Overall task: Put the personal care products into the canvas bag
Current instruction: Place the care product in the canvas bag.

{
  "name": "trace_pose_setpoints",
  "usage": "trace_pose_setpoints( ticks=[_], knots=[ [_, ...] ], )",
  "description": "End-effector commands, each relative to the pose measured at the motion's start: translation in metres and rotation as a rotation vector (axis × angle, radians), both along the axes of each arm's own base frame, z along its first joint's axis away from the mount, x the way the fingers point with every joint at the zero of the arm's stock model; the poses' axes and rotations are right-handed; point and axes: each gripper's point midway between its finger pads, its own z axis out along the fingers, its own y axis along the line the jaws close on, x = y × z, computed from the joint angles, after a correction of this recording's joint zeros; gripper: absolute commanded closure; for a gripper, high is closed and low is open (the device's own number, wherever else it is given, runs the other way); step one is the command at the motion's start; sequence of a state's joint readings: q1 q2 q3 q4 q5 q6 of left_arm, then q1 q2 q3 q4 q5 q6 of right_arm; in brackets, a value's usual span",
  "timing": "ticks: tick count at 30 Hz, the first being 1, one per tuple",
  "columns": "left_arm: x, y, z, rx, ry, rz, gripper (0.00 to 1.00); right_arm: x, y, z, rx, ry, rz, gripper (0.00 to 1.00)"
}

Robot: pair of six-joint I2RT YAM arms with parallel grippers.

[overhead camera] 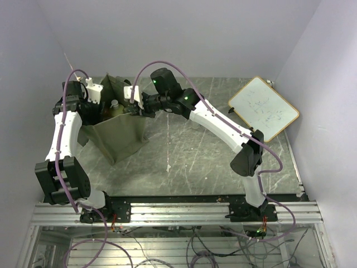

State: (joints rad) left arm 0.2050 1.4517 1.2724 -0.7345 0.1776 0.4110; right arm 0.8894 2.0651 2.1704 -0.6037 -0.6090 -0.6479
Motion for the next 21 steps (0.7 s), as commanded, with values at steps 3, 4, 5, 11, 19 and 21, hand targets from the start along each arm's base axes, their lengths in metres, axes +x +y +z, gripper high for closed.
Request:
trace_pose_setpoints(
  ticks=[3,4,5,11,19,21],
  knots=[
    [0.011,0.005,0.030,0.013,-0.098,0.018,0.45,-0.020,-0.003,0.005,-0.017,0.011,0.027,0.97],
    [0.011,0.005,0.031,0.012,-0.099,0.025,0.45,-0.019,-0.003,0.006,-0.017,0.006,0.025,0.97],
    [0.011,0.005,0.032,0.009,-0.101,0.034,0.44,-0.019,-0.003,0.006,-0.019,0.003,0.024,0.97],
    [0.012,0.004,0.040,-0.010,-0.114,0.056,0.36,-0.022,-0.001,0.003,-0.028,-0.005,0.024,0.97],
    [0.012,0.005,0.052,-0.002,-0.154,0.069,0.30,-0.024,0.001,0.002,-0.034,-0.013,0.023,0.97],
    [0.012,0.006,0.056,0.003,-0.162,0.071,0.30,-0.024,0.002,0.002,-0.034,-0.013,0.023,0.97]
  ],
)
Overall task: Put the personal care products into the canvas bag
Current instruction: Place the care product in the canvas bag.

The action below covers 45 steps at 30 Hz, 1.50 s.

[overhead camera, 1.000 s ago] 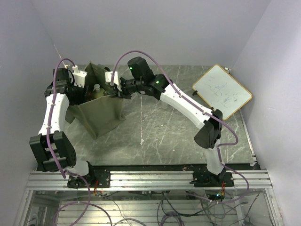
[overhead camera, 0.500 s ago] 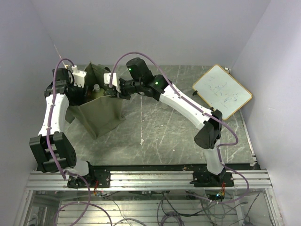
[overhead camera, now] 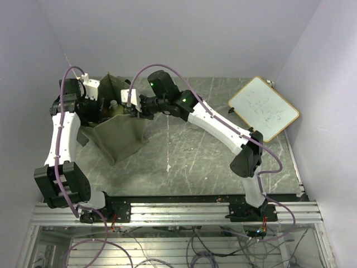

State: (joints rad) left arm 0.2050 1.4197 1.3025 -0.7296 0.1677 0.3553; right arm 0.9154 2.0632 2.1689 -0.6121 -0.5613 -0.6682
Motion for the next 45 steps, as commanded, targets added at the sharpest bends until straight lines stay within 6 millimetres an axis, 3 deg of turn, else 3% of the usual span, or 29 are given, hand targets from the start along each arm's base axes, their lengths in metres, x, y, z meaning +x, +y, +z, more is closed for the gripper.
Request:
trace_pose_setpoints(
  ticks=[1,8,19,26,30,36,45],
  knots=[
    [0.008,0.005,0.036,0.019,-0.104,0.022,0.30,-0.019,-0.002,0.004,-0.014,0.020,0.028,0.97],
    [0.006,0.006,0.063,0.038,-0.165,0.021,0.32,-0.019,-0.001,0.008,-0.011,0.016,0.018,0.97],
    [0.000,0.005,0.130,0.063,-0.326,0.039,0.34,-0.023,0.001,0.015,0.003,0.030,-0.001,0.94],
    [-0.014,0.026,0.163,0.149,-0.357,0.150,0.32,-0.020,0.003,0.019,0.013,0.038,-0.031,0.87],
    [-0.019,0.044,0.160,0.196,-0.327,0.246,0.33,-0.022,0.006,0.020,0.017,0.043,-0.028,0.85],
    [-0.011,0.057,0.129,0.126,-0.227,0.289,0.35,-0.027,0.007,0.024,0.020,0.037,-0.021,0.84],
    [-0.006,0.080,0.120,0.123,-0.170,0.319,0.31,-0.032,0.007,0.018,0.009,0.056,0.002,0.84]
  ],
)
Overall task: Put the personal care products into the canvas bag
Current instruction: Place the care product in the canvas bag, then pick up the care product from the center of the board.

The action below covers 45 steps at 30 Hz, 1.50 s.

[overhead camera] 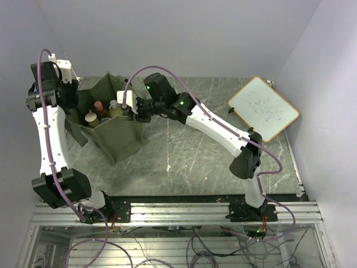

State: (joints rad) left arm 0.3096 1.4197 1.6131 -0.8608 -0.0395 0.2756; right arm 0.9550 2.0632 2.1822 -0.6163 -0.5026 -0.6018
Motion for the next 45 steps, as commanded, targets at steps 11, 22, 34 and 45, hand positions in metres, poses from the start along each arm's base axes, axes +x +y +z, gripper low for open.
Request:
trace_pose_setpoints(
  ticks=[11,22,34,45],
  knots=[
    [0.022,0.008,-0.019,-0.083,0.161,-0.130,0.32,-0.024,0.004,0.009,0.009,0.044,0.083,0.84],
    [0.031,0.006,-0.001,-0.096,0.130,-0.149,0.86,-0.022,0.005,-0.001,-0.016,0.039,0.087,0.84],
    [0.042,-0.008,0.031,-0.050,0.046,-0.195,0.93,-0.023,0.005,0.017,0.014,0.017,0.092,0.93],
    [0.048,-0.003,0.045,0.003,0.015,-0.136,0.93,-0.025,0.003,0.015,0.011,0.022,0.089,1.00]
  ],
)
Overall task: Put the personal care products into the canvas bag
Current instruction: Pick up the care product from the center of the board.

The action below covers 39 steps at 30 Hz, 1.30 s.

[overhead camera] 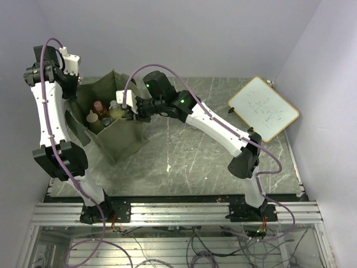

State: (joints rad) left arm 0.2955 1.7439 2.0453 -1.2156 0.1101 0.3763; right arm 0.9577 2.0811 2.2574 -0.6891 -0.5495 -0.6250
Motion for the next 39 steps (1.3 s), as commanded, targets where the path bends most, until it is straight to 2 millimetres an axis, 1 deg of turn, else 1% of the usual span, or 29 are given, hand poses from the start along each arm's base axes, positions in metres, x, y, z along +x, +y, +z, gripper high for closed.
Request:
trace_pose_setpoints(
  ticks=[1,4,7,10,14,15,18,20,22,23,24,26,27,28,29,30,32,34,36,39],
  knots=[
    [0.016,0.018,0.059,0.103,-0.215,0.062,0.93,-0.014,0.002,0.005,0.011,0.015,0.035,1.00],
    [0.015,0.021,0.064,0.116,-0.236,0.087,0.93,-0.014,0.002,0.006,0.012,0.009,0.034,1.00],
    [0.016,0.021,0.076,0.115,-0.279,0.106,0.93,-0.013,0.002,0.008,0.016,0.005,0.032,1.00],
    [0.016,0.022,0.084,0.111,-0.301,0.121,0.93,-0.014,0.003,0.010,0.022,0.008,0.034,1.00],
    [0.016,0.024,0.081,0.113,-0.298,0.140,0.93,-0.014,0.002,0.010,0.020,0.009,0.034,1.00],
    [0.016,0.025,0.079,0.114,-0.297,0.143,0.93,-0.015,0.002,0.009,0.018,0.010,0.034,0.99],
    [0.015,0.025,0.070,0.117,-0.296,0.152,0.92,-0.016,0.001,0.010,0.020,0.013,0.034,0.86],
    [0.015,0.022,0.061,0.099,-0.285,0.144,0.84,-0.017,0.000,0.013,0.025,0.015,0.032,0.78],
    [0.015,0.019,0.057,0.081,-0.284,0.135,0.73,-0.019,-0.002,0.019,0.036,0.008,0.029,0.73],
    [0.015,0.017,0.057,0.073,-0.287,0.132,0.69,-0.018,-0.003,0.021,0.038,0.004,0.023,0.71],
    [0.016,0.016,0.058,0.067,-0.295,0.132,0.64,-0.018,-0.003,0.023,0.040,-0.001,0.019,0.69],
    [0.016,0.014,0.060,0.055,-0.314,0.141,0.53,-0.016,-0.003,0.020,0.030,-0.007,0.007,0.64],
    [0.016,0.014,0.063,0.051,-0.331,0.148,0.48,-0.019,-0.008,0.032,0.048,-0.024,0.004,0.62],
    [0.016,0.013,0.067,0.048,-0.349,0.153,0.43,-0.020,-0.010,0.035,0.051,-0.030,-0.001,0.60],
    [0.016,0.013,0.071,0.046,-0.367,0.159,0.38,-0.019,-0.011,0.038,0.054,-0.036,-0.006,0.55],
    [0.016,0.013,0.075,0.045,-0.385,0.169,0.35,-0.018,-0.012,0.040,0.057,-0.042,-0.014,0.51],
    [0.016,0.013,0.085,0.047,-0.418,0.181,0.29,-0.018,-0.015,0.046,0.062,-0.053,-0.026,0.45],
    [0.015,0.008,0.093,0.037,-0.444,0.174,0.24,-0.017,-0.019,0.051,0.065,-0.066,-0.041,0.39],
    [0.014,-0.001,0.099,0.020,-0.461,0.156,0.19,-0.016,-0.023,0.055,0.067,-0.080,-0.058,0.35],
    [0.014,-0.021,0.108,0.002,-0.488,0.115,0.14,-0.015,-0.030,0.061,0.070,-0.092,-0.084,0.33]
  ],
)
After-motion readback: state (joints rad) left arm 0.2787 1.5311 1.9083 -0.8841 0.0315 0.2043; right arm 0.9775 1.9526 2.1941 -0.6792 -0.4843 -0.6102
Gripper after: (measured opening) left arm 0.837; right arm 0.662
